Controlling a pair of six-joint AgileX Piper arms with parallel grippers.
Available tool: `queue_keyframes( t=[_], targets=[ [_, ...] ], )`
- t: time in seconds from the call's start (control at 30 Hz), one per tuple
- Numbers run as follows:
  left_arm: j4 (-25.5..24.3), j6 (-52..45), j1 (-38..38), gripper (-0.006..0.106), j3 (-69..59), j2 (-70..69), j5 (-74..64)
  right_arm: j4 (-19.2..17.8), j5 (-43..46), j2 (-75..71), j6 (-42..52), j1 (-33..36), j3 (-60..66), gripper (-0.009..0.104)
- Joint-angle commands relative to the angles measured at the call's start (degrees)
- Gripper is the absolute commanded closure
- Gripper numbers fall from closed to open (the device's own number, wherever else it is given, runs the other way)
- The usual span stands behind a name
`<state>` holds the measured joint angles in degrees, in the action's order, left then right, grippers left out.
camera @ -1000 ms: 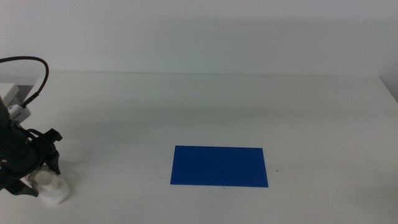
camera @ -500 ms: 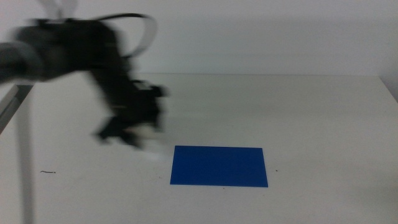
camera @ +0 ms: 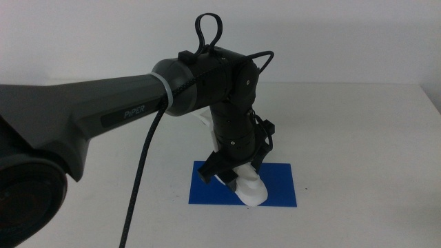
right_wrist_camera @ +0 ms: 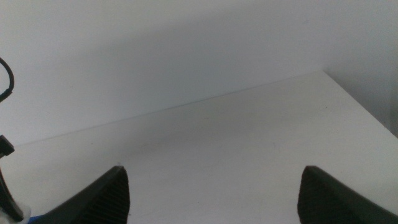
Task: Use one arm to grab the shoe from the table and place it on the mat.
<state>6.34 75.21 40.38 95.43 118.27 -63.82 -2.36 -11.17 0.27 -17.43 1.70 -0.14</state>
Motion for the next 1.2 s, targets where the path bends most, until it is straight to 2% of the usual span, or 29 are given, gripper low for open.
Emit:
queue_keyframes(
  t=[0.0,0.53,0.93,1.0,1.17],
  targets=[
    [0.34,0.69,0.15,0.099,0.64,-0.37,-1.76,-0.42,0.47,-0.27,0.20,0.10,0.14,0.016],
    [0.15,-3.36,0.15,0.099,0.64,-0.37,2.80,-0.42,0.47,-0.27,0.20,0.10,0.14,0.016],
    [-0.75,-3.22,0.15,0.099,0.53,-0.37,-3.61,-0.42,0.47,-0.27,0.20,0.10,0.14,0.016],
    [-0.88,-0.34,0.15,0.099,0.53,-0.37,-3.22,-0.42,0.47,-0.27,0.20,0.10,0.14,0.016],
    [-0.88,20.48,0.15,0.099,0.53,-0.37,-3.18,-0.42,0.47,-0.27,0.20,0.10,0.14,0.016]
  ],
)
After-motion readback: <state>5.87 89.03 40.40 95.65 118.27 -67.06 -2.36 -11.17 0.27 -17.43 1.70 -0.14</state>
